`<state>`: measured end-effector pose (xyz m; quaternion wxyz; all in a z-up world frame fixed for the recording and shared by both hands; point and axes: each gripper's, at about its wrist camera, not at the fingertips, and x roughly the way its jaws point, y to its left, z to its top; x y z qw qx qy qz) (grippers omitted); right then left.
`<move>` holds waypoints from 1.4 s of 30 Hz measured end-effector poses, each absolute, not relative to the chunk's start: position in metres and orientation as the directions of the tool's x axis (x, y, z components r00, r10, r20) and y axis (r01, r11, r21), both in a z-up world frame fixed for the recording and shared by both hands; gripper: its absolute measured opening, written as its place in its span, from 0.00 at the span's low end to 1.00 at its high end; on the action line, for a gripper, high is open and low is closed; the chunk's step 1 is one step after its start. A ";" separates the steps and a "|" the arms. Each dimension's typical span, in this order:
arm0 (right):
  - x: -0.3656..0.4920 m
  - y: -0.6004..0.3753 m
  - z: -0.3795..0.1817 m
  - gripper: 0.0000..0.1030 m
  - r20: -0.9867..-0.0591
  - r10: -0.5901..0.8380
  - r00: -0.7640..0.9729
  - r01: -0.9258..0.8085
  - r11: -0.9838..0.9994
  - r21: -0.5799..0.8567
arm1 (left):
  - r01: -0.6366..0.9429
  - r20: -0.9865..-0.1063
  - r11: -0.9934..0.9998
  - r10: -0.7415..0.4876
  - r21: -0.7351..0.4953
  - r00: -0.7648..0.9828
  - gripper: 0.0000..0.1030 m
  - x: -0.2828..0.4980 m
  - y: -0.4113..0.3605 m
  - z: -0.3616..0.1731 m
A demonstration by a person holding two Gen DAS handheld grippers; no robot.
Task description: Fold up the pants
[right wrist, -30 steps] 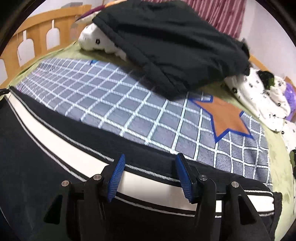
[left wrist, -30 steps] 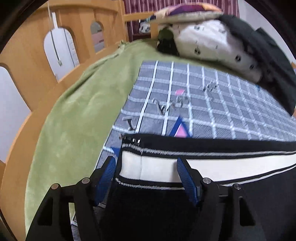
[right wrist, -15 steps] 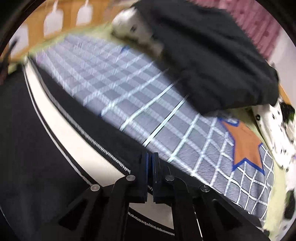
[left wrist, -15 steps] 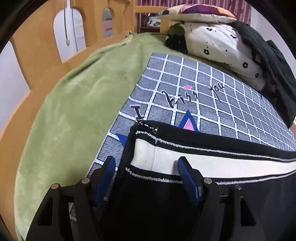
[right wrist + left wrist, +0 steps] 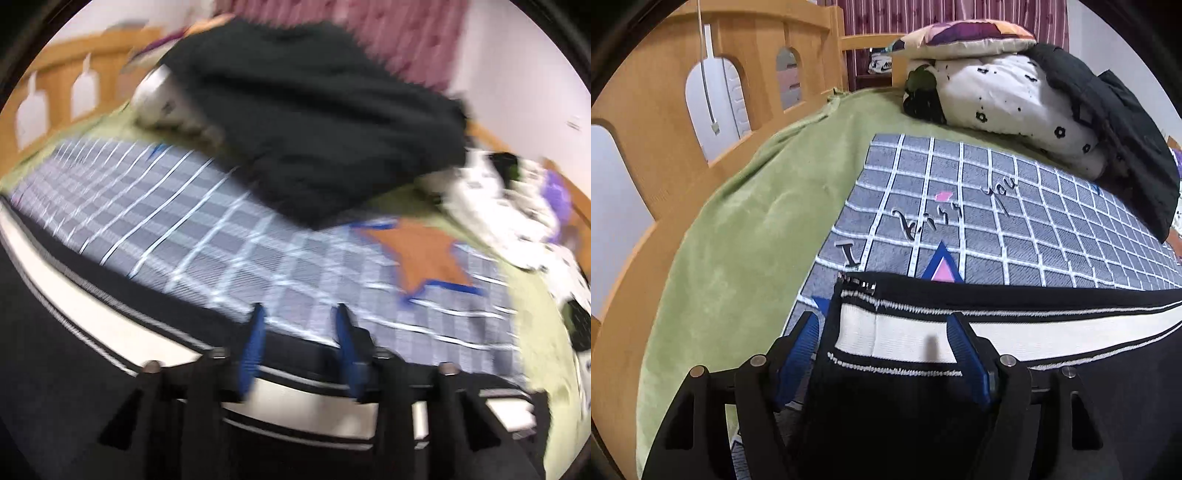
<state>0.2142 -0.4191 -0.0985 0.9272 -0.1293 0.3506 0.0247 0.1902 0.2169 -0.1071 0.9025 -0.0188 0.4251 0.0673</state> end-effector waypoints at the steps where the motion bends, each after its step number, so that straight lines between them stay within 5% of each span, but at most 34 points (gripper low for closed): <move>1: 0.212 -0.430 -0.099 0.47 -0.658 -0.063 0.750 -0.112 0.969 -0.221 | -0.142 -0.785 0.989 0.114 0.033 0.609 0.68 0.195 0.218 -0.116; 5: 0.232 -0.463 -0.143 0.48 -0.753 -0.189 0.630 -0.030 0.963 -0.267 | -0.205 -0.809 0.978 0.094 -0.034 0.580 0.75 0.213 0.233 -0.142; 12: 0.226 -0.451 -0.128 0.50 -0.735 -0.283 0.616 0.056 0.947 -0.318 | -0.275 -0.819 0.961 0.177 0.024 0.545 0.73 0.200 0.230 -0.128; 18: 0.168 -0.431 -0.086 0.55 -0.723 -0.232 0.650 0.088 0.969 -0.231 | -0.191 -0.778 0.981 0.141 0.028 0.612 0.73 0.142 0.208 -0.074; 24: 0.113 -0.378 -0.039 0.55 -0.732 -0.139 0.667 0.094 0.990 -0.102 | -0.171 -0.737 0.944 -0.099 -0.282 0.668 0.73 0.088 0.194 -0.013; 30: 0.074 -0.294 0.022 0.56 -0.728 0.014 0.685 -0.009 1.000 0.011 | -0.073 -0.691 0.952 -0.163 -0.298 0.705 0.73 0.038 0.155 0.047; 33: 0.063 -0.262 0.049 0.64 -0.729 0.061 0.682 -0.033 0.998 0.053 | -0.051 -0.668 0.961 -0.151 -0.272 0.729 0.74 0.014 0.149 0.067; 37: 0.049 -0.238 0.058 0.70 -0.689 0.154 0.709 -0.089 0.988 0.130 | -0.066 -0.665 0.944 -0.176 -0.322 0.725 0.74 -0.001 0.157 0.046; 42: 0.037 -0.227 0.025 0.70 -0.688 0.127 0.715 -0.126 0.991 0.052 | -0.139 -0.732 0.916 -0.201 -0.375 0.651 0.72 -0.004 0.176 -0.050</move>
